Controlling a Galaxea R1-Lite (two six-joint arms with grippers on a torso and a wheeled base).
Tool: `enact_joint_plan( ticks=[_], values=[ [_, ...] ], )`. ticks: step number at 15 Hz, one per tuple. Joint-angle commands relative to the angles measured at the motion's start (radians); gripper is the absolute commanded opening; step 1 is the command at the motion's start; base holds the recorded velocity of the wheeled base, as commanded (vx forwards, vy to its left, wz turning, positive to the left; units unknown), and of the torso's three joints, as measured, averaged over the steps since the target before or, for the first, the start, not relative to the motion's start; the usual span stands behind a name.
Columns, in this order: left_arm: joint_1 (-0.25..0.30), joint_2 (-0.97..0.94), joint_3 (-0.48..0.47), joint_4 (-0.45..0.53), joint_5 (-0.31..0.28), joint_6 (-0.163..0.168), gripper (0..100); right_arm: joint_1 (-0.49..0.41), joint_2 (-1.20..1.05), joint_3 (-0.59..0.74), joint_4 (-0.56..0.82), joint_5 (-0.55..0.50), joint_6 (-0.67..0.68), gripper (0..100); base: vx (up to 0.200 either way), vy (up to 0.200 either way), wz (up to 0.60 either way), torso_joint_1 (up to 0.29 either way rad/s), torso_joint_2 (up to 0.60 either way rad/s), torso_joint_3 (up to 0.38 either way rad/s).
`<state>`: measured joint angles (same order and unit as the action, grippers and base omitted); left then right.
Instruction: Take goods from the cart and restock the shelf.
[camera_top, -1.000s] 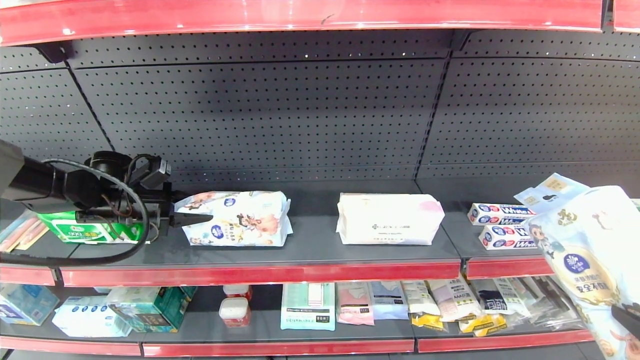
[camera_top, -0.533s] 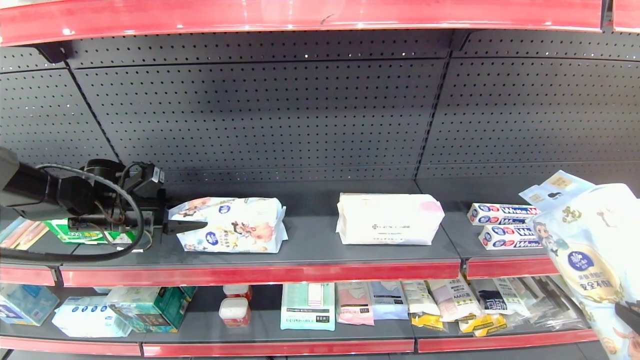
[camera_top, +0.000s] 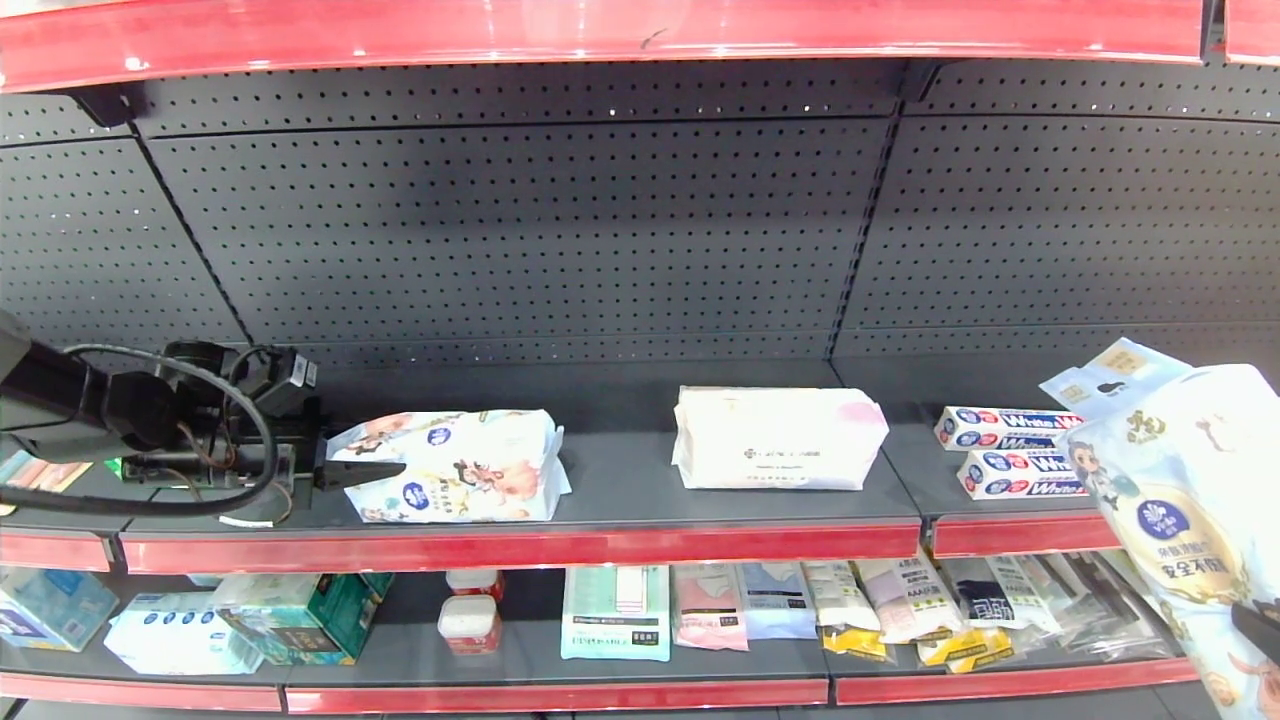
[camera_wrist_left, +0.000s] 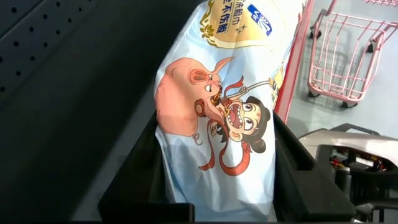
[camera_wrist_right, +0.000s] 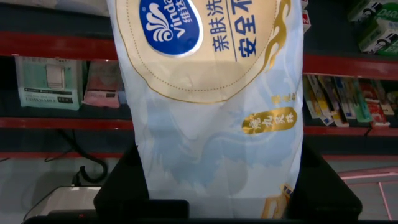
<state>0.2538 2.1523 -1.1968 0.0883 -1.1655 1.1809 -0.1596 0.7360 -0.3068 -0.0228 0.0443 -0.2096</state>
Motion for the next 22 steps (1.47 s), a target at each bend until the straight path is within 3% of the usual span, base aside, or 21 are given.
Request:
enact_joint_plan(
  ticks=[1,7,11,22],
  values=[
    [0.015,-0.002,0.006,-0.001,0.001,0.0,0,0.0,-0.001,0.0,0.0,0.0,-0.001,0,0.0,0.0,0.0,0.0,0.0,0.0],
    [0.039,0.009,0.014,0.001,0.0,0.033,0,0.0,0.0,-0.011,0.001,0.0,-0.001,0,0.0,0.0,0.0,0.0,0.0,0.0],
    [0.036,0.015,0.006,-0.001,-0.045,0.034,0,0.0,0.0,-0.012,0.001,0.0,-0.001,0,0.0,0.0,0.0,0.0,0.0,0.0],
    [0.038,0.031,0.006,0.002,-0.063,0.034,0,0.0,-0.007,-0.018,0.001,-0.011,-0.002,0,0.0,0.0,0.0,0.0,0.0,0.0]
  ],
)
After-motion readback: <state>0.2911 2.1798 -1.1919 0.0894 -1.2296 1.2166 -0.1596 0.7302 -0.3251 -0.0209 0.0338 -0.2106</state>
